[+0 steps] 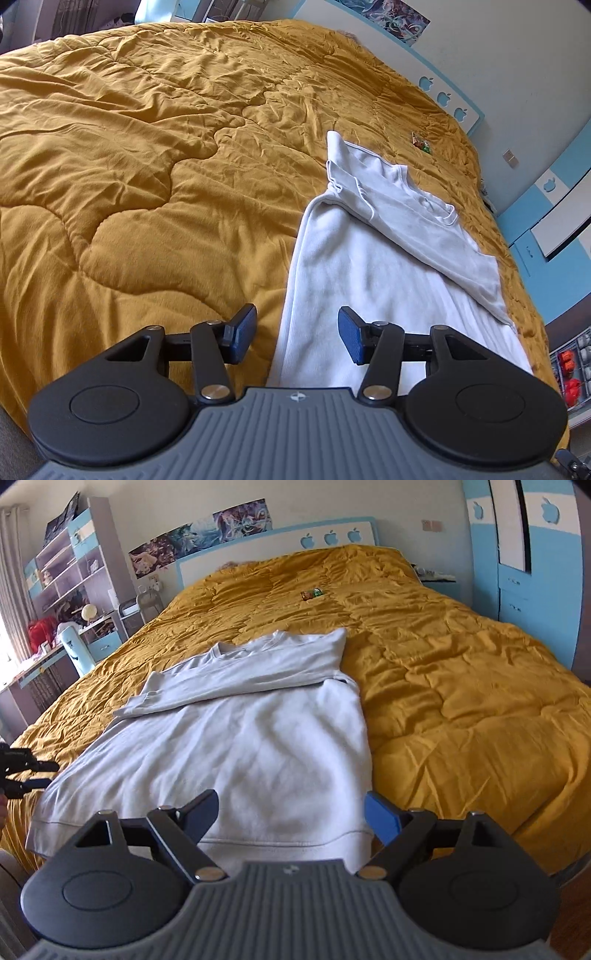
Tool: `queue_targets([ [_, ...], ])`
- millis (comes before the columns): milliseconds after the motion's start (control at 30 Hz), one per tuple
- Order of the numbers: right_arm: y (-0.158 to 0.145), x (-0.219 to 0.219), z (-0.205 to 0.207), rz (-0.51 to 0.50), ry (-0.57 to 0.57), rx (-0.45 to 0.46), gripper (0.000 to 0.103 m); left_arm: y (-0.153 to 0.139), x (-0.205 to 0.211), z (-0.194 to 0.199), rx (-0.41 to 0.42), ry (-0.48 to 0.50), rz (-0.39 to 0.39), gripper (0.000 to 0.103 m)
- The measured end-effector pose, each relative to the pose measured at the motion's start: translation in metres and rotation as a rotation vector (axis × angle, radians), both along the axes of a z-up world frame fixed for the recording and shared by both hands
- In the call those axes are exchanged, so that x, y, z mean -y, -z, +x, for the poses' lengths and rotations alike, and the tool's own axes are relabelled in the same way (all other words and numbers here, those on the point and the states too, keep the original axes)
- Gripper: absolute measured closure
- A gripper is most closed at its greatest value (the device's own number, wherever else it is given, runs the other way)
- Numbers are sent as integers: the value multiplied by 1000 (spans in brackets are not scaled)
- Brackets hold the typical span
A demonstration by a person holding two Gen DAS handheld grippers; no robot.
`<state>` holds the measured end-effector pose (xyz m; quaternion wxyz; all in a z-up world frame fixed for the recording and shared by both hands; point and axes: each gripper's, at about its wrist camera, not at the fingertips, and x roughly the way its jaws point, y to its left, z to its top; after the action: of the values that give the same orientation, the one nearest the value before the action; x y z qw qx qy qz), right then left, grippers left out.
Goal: Fold small clothes
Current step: 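Open the right tool to lay the sleeve on the body, then grasp the sweatshirt hem with the left tool while the right tool grasps the hem too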
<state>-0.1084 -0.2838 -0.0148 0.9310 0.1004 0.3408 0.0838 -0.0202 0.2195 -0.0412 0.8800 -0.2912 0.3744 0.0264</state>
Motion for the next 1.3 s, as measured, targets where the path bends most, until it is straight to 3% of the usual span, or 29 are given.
queue_targets([
  [100,16,14,6,90,47,-50,21,1,-3,-11,-1,46,-84,42],
  [233,34,22,4,195,27,-94,22,4,-6,-24,-4,67,-110,41],
  [267,36,23,3,207,20,-100,26,6,-7,-27,-9,74,-124,41],
  [333,37,26,1,229,-1,-104,50,10,-8,-31,-18,84,-141,42],
  [533,41,37,-1,322,19,-114,73,14,-5,-36,-37,102,-134,42],
  [700,40,36,1,320,31,-120,72,11,5,-43,-51,165,-48,42],
  [767,42,35,1,324,32,-120,72,16,7,-43,-112,186,-61,42],
  [833,43,36,2,332,42,-118,72,20,10,-42,-134,194,-60,56],
  [867,44,36,3,337,51,-115,72,21,10,-42,-140,175,-48,70],
  [900,44,35,3,327,56,-109,79,21,11,-42,-144,163,-46,85],
  [933,42,32,4,310,56,-101,92,20,11,-43,-144,148,-49,89],
  [1000,37,27,2,276,39,-64,99,17,7,-46,-139,137,-67,94],
  [1100,27,23,-5,283,-5,-4,100,5,5,-54,-116,139,-84,97],
  [1200,16,27,-12,381,-67,26,101,-10,10,-67,-91,162,-52,98],
  [1300,6,39,-17,466,-48,54,101,-14,7,-75,-111,142,-85,100],
])
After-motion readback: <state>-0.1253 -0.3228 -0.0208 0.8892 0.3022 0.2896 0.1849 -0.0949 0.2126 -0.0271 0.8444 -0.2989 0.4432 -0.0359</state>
